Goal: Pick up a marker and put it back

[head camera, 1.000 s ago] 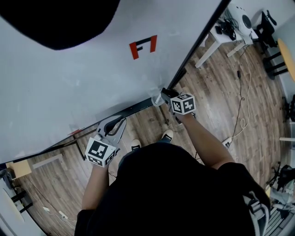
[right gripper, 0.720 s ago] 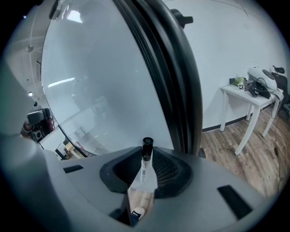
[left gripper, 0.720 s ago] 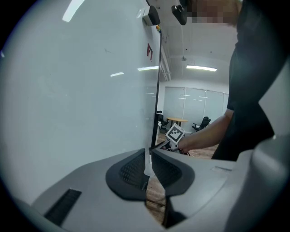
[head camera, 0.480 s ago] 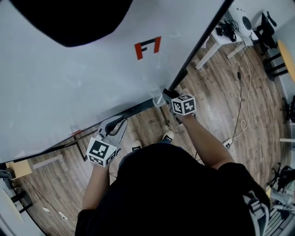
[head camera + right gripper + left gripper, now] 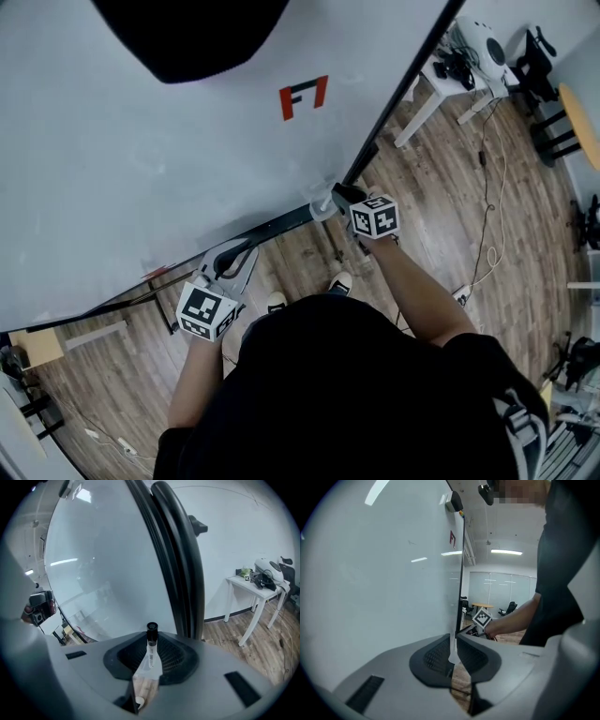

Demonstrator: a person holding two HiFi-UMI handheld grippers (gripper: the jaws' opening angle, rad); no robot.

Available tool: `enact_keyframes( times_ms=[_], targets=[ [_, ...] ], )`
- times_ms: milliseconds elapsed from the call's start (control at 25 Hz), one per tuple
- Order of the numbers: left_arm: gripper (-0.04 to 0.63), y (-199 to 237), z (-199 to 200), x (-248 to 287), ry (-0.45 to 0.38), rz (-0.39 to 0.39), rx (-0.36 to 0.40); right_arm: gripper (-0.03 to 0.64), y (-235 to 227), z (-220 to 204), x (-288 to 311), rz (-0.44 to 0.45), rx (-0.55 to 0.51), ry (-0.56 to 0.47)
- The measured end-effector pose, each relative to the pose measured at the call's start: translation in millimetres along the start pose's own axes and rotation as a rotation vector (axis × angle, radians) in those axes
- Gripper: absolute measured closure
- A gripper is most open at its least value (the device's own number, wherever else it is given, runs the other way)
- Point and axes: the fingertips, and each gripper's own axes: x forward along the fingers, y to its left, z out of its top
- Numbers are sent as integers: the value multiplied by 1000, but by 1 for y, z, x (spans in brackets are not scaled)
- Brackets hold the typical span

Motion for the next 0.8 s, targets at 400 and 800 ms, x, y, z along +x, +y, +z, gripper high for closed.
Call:
enact_keyframes(
  times_ms=[400, 800],
  targets=[
    [541, -5, 9, -6, -35, -22, 24, 555, 14, 31, -36, -17, -34, -95],
    [541, -10, 19, -7, -67, -71, 49, 557, 46, 70, -91, 1, -43, -203]
  ],
)
